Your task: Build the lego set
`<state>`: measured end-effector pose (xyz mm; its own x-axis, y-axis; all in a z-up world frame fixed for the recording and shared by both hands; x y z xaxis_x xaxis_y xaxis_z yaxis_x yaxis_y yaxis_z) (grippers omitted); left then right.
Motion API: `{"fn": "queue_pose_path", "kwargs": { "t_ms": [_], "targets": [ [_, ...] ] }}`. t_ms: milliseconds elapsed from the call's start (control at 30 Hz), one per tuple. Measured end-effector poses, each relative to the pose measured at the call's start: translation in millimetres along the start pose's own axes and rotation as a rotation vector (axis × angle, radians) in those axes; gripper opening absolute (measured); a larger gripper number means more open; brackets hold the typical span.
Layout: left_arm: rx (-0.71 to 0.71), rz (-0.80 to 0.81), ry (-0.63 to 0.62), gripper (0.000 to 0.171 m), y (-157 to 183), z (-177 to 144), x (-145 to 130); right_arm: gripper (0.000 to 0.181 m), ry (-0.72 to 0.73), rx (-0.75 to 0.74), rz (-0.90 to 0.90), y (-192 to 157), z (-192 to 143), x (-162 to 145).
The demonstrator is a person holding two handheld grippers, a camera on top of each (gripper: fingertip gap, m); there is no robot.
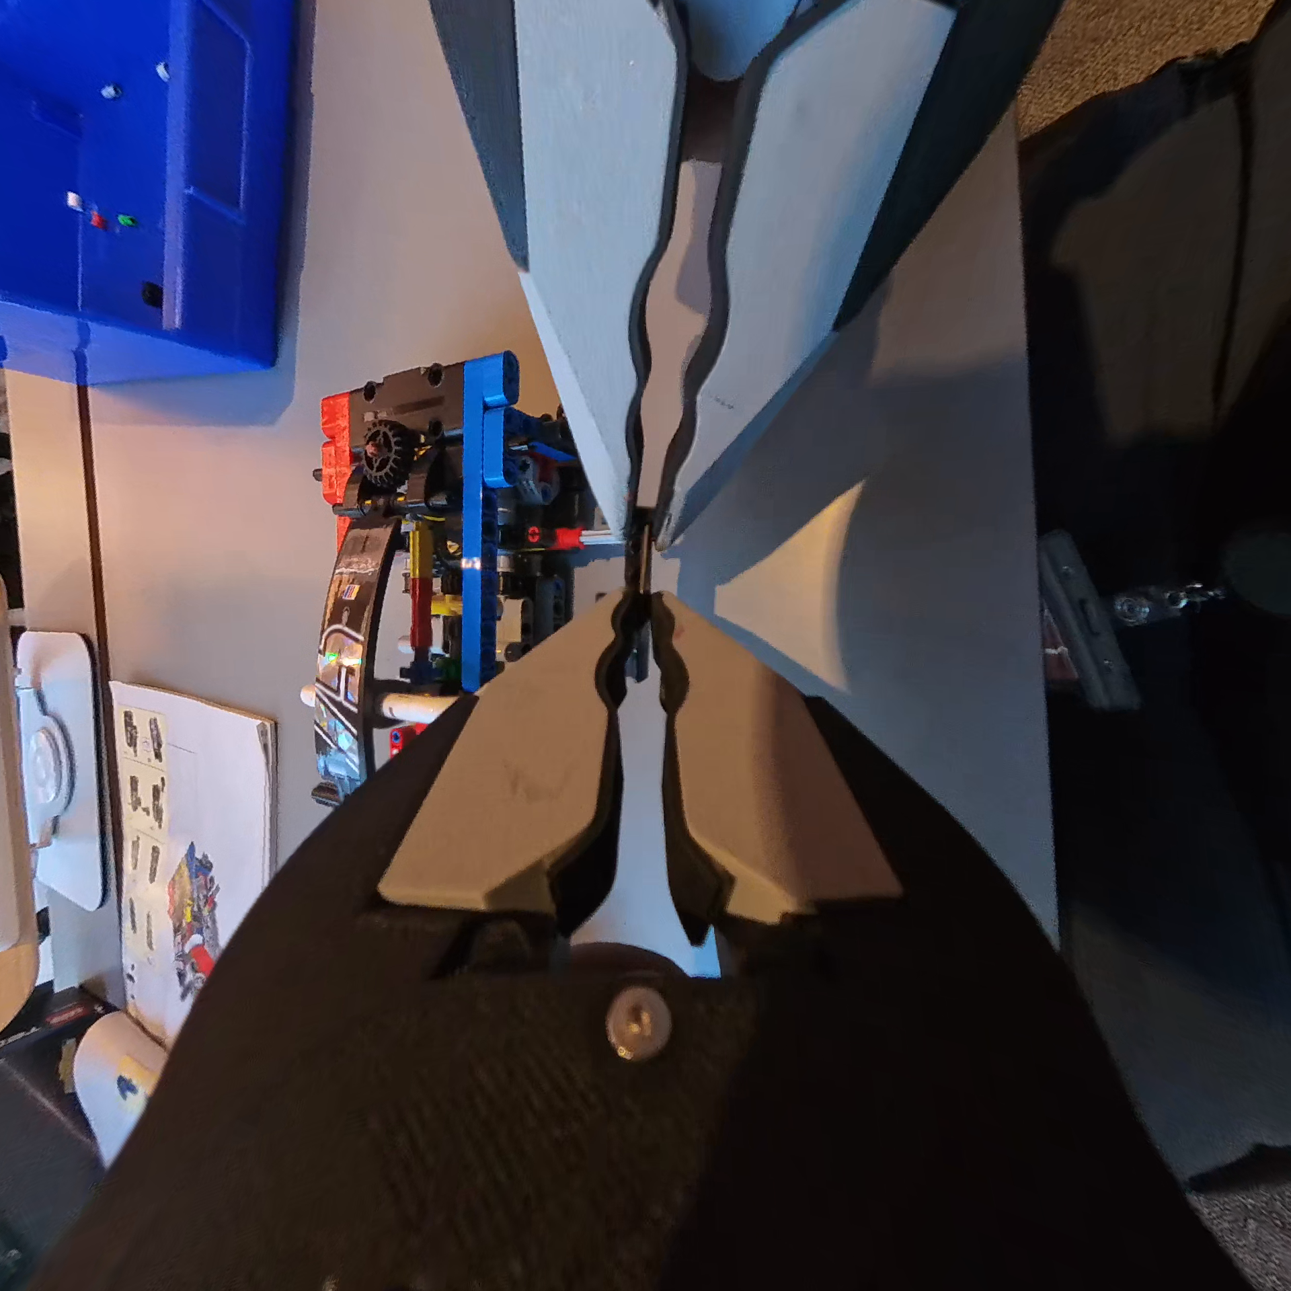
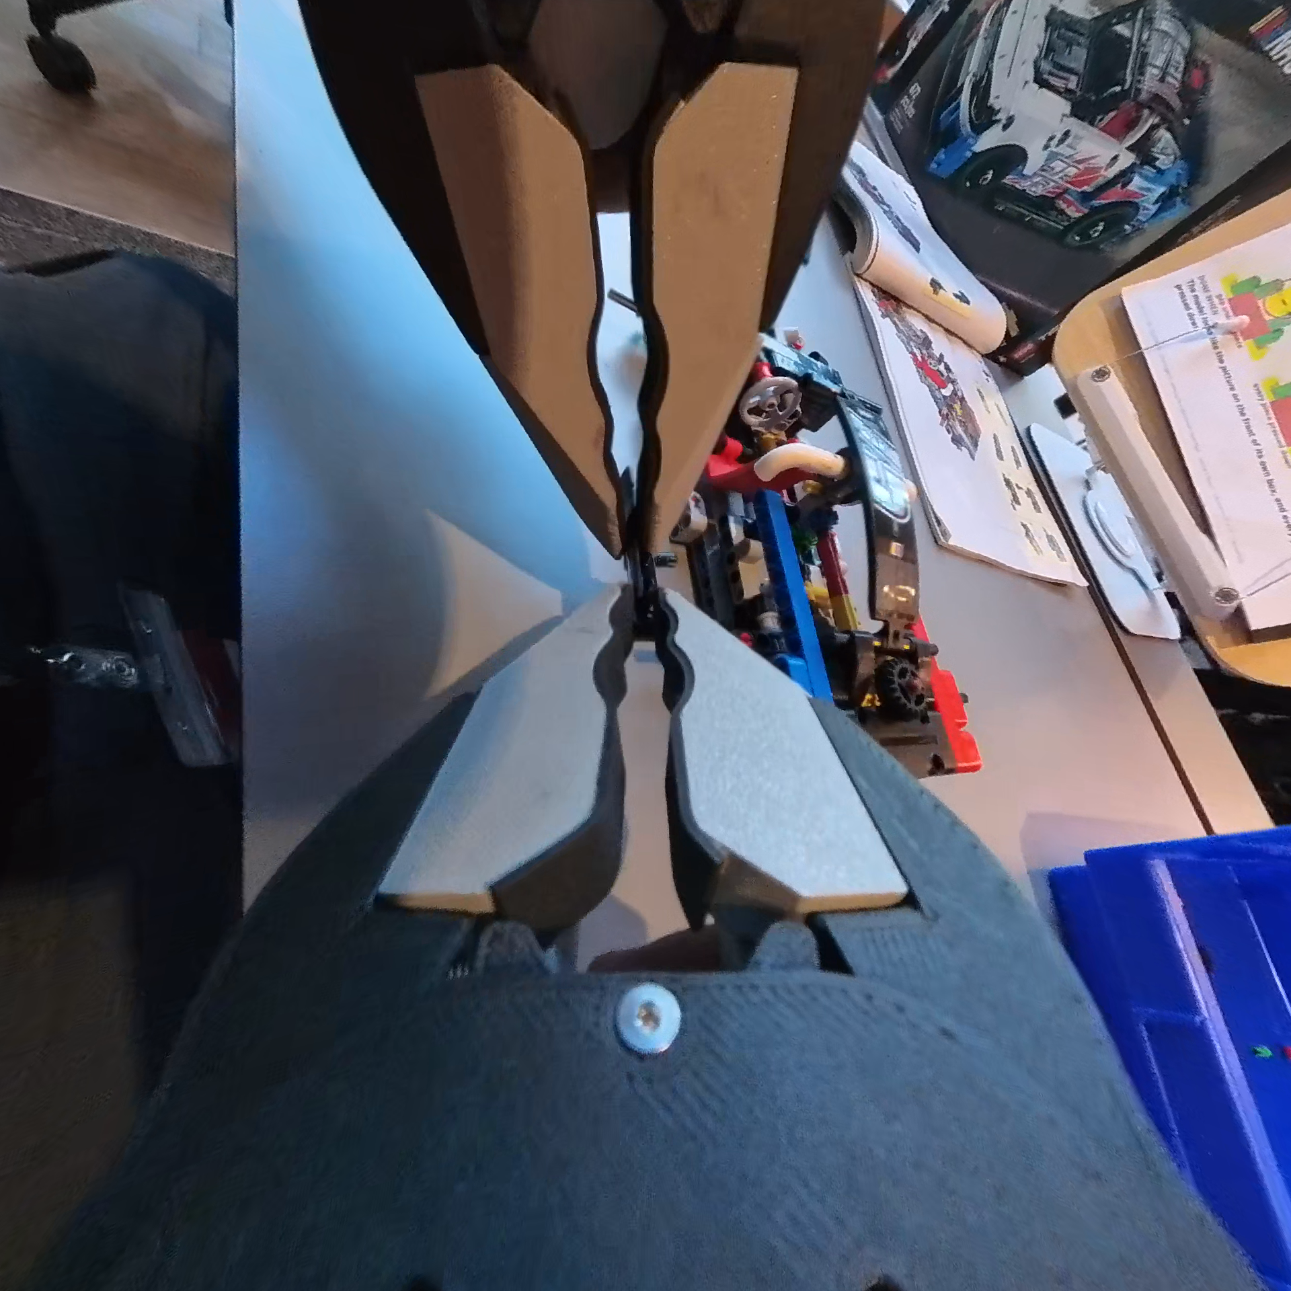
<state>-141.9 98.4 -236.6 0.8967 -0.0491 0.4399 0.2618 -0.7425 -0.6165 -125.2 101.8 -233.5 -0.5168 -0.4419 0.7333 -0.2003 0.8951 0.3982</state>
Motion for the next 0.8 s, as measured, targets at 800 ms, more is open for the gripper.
{"fn": "queue_pose_path", "kwargs": {
  "t_ms": [800],
  "targets": [
    [-0.061, -0.143, 0.151, 0.000, -25.5, 9.0, 7.1, 0.070, 0.253, 0.132, 0.308, 60.9, -36.5, -2.3]
  ]
}}
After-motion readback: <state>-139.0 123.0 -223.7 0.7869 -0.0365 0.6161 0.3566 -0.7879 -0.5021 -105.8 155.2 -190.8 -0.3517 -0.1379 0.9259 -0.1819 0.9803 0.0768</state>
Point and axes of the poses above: each gripper's, where its closed fingertips meet, z out along the fingers, x out of its top, y = z × x across the jaws, the point moved 1 cm from there along -z, back along the fingers, and after that the axes turned 12 degrees about x, right-handed, at the moved point
